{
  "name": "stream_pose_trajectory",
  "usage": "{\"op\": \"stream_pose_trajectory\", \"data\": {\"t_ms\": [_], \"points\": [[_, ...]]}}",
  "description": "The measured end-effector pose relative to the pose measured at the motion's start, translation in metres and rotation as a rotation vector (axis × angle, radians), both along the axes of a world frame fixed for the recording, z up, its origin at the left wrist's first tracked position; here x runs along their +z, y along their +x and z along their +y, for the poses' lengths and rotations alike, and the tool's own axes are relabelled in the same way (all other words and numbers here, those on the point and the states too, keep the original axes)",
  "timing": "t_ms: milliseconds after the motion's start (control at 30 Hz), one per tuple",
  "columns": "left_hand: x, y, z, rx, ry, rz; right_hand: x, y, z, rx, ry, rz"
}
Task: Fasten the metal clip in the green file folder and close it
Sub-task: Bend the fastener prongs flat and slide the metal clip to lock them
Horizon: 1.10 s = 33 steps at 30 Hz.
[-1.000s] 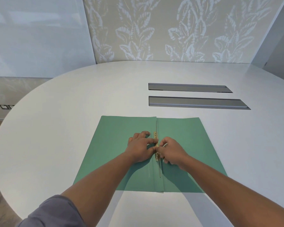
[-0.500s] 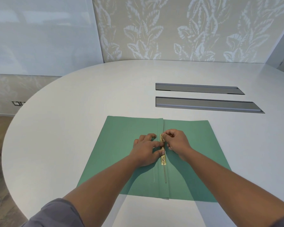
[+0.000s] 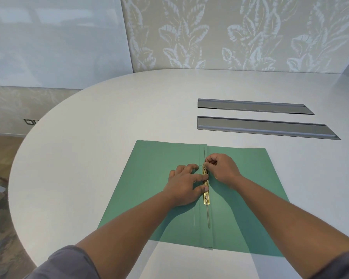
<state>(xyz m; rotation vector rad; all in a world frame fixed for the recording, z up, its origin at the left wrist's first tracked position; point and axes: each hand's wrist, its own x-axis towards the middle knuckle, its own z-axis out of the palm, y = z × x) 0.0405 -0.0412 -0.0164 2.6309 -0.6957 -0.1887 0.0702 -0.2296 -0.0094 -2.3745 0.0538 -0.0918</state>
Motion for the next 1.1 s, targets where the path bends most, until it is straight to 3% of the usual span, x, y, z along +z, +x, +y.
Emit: {"op": "stream_pose_trajectory", "data": {"t_ms": [267, 700, 1100], "points": [[0.000, 0.000, 0.001, -0.012, 0.005, 0.000, 0.002, 0.008, -0.001, 0.075, -0.096, 0.005], [0.000, -0.002, 0.001, 0.001, -0.009, -0.008, 0.012, 0.022, 0.000, -0.154, 0.261, 0.238], [0.000, -0.002, 0.001, 0.007, -0.015, -0.004, 0.013, 0.023, 0.000, -0.191, 0.319, 0.299]]}}
